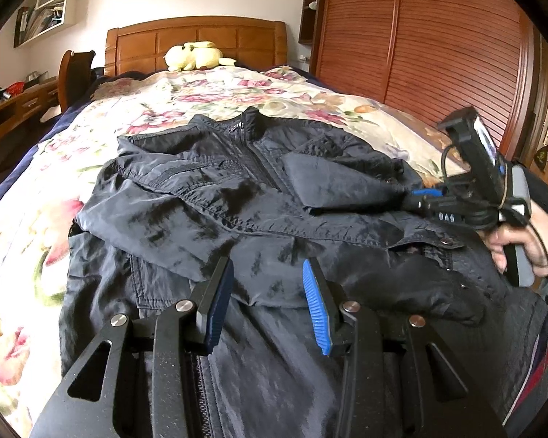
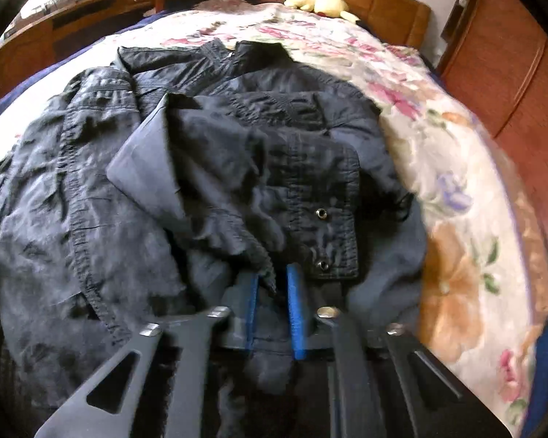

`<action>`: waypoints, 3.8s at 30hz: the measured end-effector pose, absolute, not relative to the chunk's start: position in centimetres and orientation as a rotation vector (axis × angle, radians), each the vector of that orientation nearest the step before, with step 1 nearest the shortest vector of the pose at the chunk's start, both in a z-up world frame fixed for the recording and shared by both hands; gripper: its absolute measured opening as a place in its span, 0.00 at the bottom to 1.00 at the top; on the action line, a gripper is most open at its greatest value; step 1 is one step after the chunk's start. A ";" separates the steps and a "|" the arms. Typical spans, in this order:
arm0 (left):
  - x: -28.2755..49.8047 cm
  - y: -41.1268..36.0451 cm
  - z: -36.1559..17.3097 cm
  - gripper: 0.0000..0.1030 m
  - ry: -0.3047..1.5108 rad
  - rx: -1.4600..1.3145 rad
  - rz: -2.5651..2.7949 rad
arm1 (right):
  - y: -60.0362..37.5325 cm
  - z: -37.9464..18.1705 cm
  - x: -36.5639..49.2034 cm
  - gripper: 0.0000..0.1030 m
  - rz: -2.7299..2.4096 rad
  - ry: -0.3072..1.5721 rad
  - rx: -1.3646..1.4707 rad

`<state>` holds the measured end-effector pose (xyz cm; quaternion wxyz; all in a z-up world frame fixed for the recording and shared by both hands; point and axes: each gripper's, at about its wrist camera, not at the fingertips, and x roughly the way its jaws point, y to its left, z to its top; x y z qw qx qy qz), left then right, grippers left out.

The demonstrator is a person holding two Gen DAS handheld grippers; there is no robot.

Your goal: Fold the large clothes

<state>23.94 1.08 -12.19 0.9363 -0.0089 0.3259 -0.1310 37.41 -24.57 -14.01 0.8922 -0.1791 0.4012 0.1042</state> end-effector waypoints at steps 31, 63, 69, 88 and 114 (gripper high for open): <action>20.6 3.4 -10.9 0.39 0.633 0.020 -0.199 | -19.8 -1.7 23.1 0.49 0.486 0.632 -0.278; 23.0 -2.9 -15.8 0.40 0.911 0.009 -0.300 | -26.0 -17.2 23.4 0.50 0.303 0.705 -0.115; 22.0 -3.0 -15.9 0.40 0.947 0.023 -0.277 | -26.3 -17.2 23.3 0.50 0.303 0.699 -0.118; 21.4 -3.4 -16.8 0.22 0.921 0.014 -0.292 | -26.3 -17.2 23.2 0.50 0.308 0.693 -0.112; 23.8 7.8 -7.4 0.03 0.771 0.060 -0.121 | -26.3 -17.2 23.3 0.50 0.311 0.693 -0.107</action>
